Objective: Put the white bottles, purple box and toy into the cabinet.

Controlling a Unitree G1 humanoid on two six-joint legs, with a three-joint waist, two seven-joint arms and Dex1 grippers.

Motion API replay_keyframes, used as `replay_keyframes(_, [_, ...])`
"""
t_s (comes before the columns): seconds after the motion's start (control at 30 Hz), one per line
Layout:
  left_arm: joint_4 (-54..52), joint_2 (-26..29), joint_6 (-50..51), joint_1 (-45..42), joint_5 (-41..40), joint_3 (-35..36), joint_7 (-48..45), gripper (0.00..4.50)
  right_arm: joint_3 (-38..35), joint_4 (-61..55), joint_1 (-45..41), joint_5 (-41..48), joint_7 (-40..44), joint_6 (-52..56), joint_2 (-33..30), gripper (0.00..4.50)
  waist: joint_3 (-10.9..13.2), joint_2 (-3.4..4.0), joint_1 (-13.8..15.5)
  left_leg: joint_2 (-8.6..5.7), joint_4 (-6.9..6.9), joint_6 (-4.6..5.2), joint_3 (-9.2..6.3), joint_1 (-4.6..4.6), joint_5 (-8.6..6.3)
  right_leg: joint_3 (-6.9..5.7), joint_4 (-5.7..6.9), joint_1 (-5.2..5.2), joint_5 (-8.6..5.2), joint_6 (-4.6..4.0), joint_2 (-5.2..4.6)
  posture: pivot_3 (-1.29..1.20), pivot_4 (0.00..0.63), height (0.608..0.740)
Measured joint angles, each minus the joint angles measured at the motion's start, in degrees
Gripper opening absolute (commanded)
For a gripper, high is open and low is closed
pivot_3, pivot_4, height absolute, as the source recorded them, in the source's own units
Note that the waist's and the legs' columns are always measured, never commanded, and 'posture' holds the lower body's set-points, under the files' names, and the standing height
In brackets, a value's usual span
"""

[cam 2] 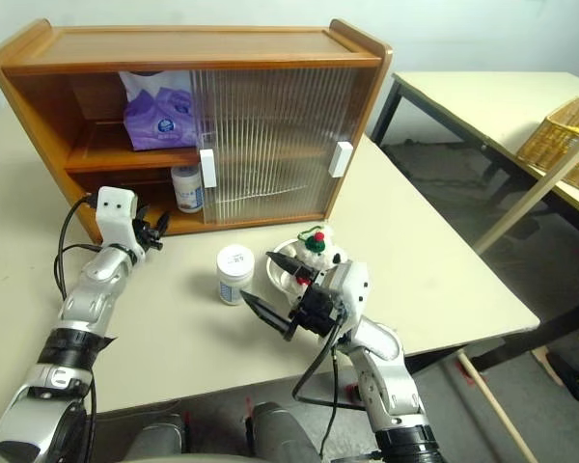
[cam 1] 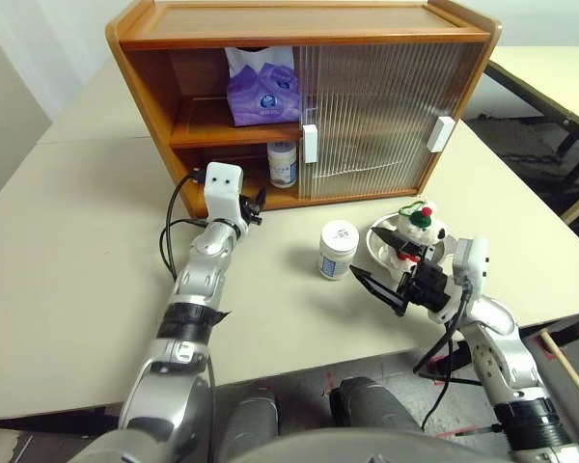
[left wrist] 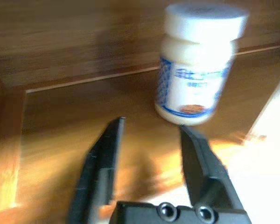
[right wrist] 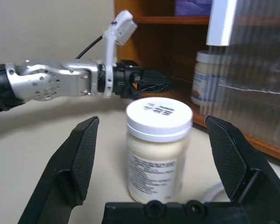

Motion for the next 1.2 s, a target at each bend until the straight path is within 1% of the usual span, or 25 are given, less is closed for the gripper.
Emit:
replay_keyframes(0.07, [-4.97,2.01,1.47,2.95,-3.08,0.02,-4.80,3.93,0.03,0.00,-0.09,0.02,0.18,-0.05,0.24,4.50,-0.01,0.00,0.03,0.01,-0.01,-0.01,-0.03,0.02,0.00,0.00,0.02,-0.01,0.05,-0.12,0.00,-0.12,0.025,0.740])
replay_keyframes(0.1, [-7.26,3.04,2.14,4.34,-4.68,0.06,-7.29,4.23,0.05,-0.01,-0.11,0.02,0.17,-0.02,0.39,4.50,-0.01,0.00,0.05,0.03,-0.02,-0.02,-0.05,0.02,-0.01,0.00,0.03,-0.03,0.22,-0.44,-0.01,-0.12,0.025,0.740])
replay_keyframes(0.13, [-8.95,3.69,2.69,5.36,-6.02,0.11,-9.31,4.48,0.07,-0.02,-0.12,0.02,0.16,0.04,0.50,4.50,-0.01,0.02,0.10,0.04,-0.02,-0.03,-0.07,0.03,-0.02,-0.01,0.03,-0.04,0.27,-0.54,-0.01,-0.12,0.026,0.740])
replay_keyframes(0.23, [-12.32,6.74,4.13,7.96,-10.37,0.14,-16.96,4.48,0.47,-0.65,-0.28,0.02,0.14,0.58,0.99,4.50,-0.06,0.08,0.29,0.17,-0.04,-0.08,-0.14,0.01,-0.05,-0.03,0.06,-0.14,0.30,-0.63,-0.02,-0.12,0.028,0.740])
replay_keyframes(0.3, [-13.09,9.23,4.16,9.22,-12.11,-0.53,-22.52,4.48,0.72,-1.32,-0.30,0.02,0.09,1.10,1.01,4.50,-0.11,0.15,0.38,0.27,-0.05,-0.11,-0.28,-0.06,-0.06,-0.02,0.06,-0.30,0.41,-0.87,-0.02,-0.12,0.028,0.740])
replay_keyframes(0.43, [-13.18,14.11,3.07,9.94,-12.14,-4.14,-32.04,4.48,1.30,-1.54,-0.30,0.02,-0.30,1.82,1.10,4.50,-0.18,0.23,0.57,0.44,-0.04,-0.22,-0.56,-0.18,-0.13,0.05,0.04,-0.58,0.53,-1.18,-0.01,-0.13,0.027,0.740])
replay_keyframes(0.5, [-12.74,15.44,1.95,9.92,-12.25,-6.02,-37.05,4.48,1.32,-1.67,-0.30,0.02,-0.35,1.89,1.10,4.50,-0.29,0.32,0.57,0.48,-0.04,-0.32,-0.69,-0.18,-0.20,0.06,0.03,-0.79,0.50,-1.27,-0.01,-0.14,0.025,0.740])
replay_keyframes(0.57, [-10.80,16.12,-0.85,9.70,-11.92,-8.04,-41.27,4.48,1.32,-1.90,-0.28,0.02,-0.38,1.90,1.10,4.50,-0.46,0.50,0.57,0.67,-0.03,-0.42,-0.74,-0.40,-0.27,0.05,0.03,-0.97,0.50,-1.36,-0.03,-0.14,0.024,0.740])
replay_keyframes(0.67, [-8.05,15.31,-4.03,8.98,-11.34,-10.18,-44.72,4.48,1.29,-2.41,-0.16,0.02,-0.54,1.91,1.03,4.50,-0.65,0.66,0.56,0.78,-0.05,-0.44,-0.77,-0.86,-0.28,-0.03,0.06,-1.16,0.59,-1.51,0.06,-0.16,0.021,0.740])
replay_keyframes(0.87, [-5.55,11.68,-6.88,6.81,-9.44,-13.32,-45.57,4.48,1.15,-4.29,0.53,0.00,-1.80,2.32,0.35,4.50,-0.88,0.96,0.08,0.80,-0.05,-0.43,-0.72,-1.03,-0.27,-0.04,0.06,-1.30,0.58,-1.44,0.11,-0.18,0.021,0.740])
replay_keyframes(1.0, [-4.53,9.81,-6.61,6.73,-9.39,-14.61,-45.77,4.48,1.15,-5.87,1.17,0.00,-2.63,3.12,-0.01,4.50,-0.88,0.97,-0.40,0.77,-0.01,-0.37,-0.71,-1.02,-0.24,-0.01,0.04,-1.26,0.50,-1.15,0.10,-0.19,0.020,0.740])
replay_keyframes(1.1, [-4.19,9.55,-4.60,6.21,-8.13,-16.36,-45.94,4.48,1.12,-6.78,1.18,0.00,-2.98,3.66,-0.73,4.50,-0.91,0.98,-0.65,0.77,0.01,-0.31,-0.71,-0.99,-0.20,0.00,0.03,-1.21,0.35,-0.81,0.10,-0.20,0.020,0.740])
replay_keyframes(1.2, [-4.04,8.67,-2.73,6.16,-7.97,-16.45,-45.34,4.48,0.93,-7.69,1.44,0.08,-3.29,4.16,-0.98,4.50,-1.00,1.07,-0.79,0.77,0.00,-0.29,-0.73,-1.00,-0.19,-0.02,0.03,-1.20,0.34,-0.79,0.10,-0.20,0.018,0.740])
